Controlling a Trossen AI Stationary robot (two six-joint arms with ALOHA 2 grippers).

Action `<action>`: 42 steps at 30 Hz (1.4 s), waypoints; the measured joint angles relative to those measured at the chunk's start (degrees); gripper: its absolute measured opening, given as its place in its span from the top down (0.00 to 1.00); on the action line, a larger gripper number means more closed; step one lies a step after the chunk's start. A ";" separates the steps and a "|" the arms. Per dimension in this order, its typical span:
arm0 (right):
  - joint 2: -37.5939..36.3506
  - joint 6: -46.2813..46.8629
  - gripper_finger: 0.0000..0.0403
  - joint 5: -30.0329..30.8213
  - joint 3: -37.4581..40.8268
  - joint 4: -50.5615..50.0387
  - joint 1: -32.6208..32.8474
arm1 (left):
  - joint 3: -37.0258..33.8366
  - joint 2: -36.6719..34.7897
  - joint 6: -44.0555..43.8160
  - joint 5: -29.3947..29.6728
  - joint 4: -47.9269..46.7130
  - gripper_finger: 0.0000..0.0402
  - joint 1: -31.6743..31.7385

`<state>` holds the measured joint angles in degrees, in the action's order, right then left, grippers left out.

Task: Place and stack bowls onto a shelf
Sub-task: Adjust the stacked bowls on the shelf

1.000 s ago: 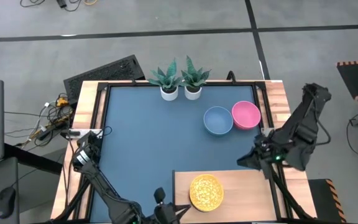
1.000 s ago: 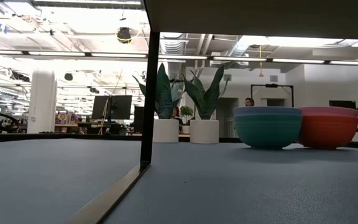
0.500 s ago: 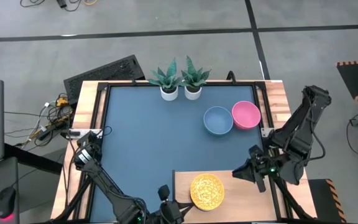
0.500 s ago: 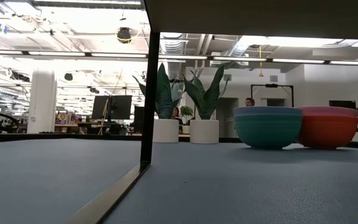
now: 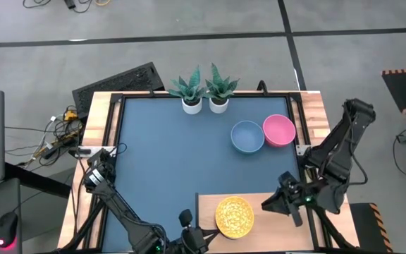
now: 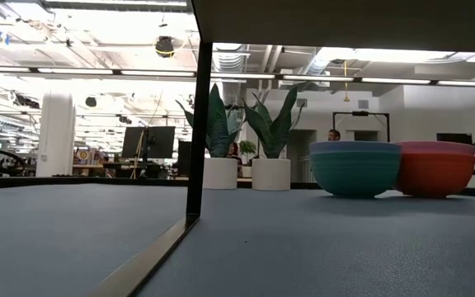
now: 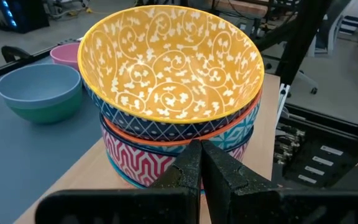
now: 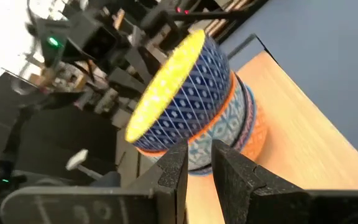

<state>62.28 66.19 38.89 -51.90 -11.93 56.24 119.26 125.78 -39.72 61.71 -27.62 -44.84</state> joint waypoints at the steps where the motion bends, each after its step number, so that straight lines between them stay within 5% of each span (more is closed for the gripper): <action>1: 0.71 -0.02 0.76 -0.02 0.00 0.22 -0.05 | 0.00 0.00 -0.02 0.00 0.00 1.00 0.00; 19: 5.71 -2.40 0.76 -7.15 0.02 5.19 -4.75 | 0.00 -0.02 -0.57 -1.62 0.50 1.00 -0.15; 42: 4.77 -4.19 0.78 -7.45 0.02 7.58 -5.05 | 0.00 -0.02 -2.05 -2.56 -2.40 1.00 -0.17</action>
<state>67.05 62.00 31.44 -51.88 -4.36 51.19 119.26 125.75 -41.78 59.16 -30.02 -45.01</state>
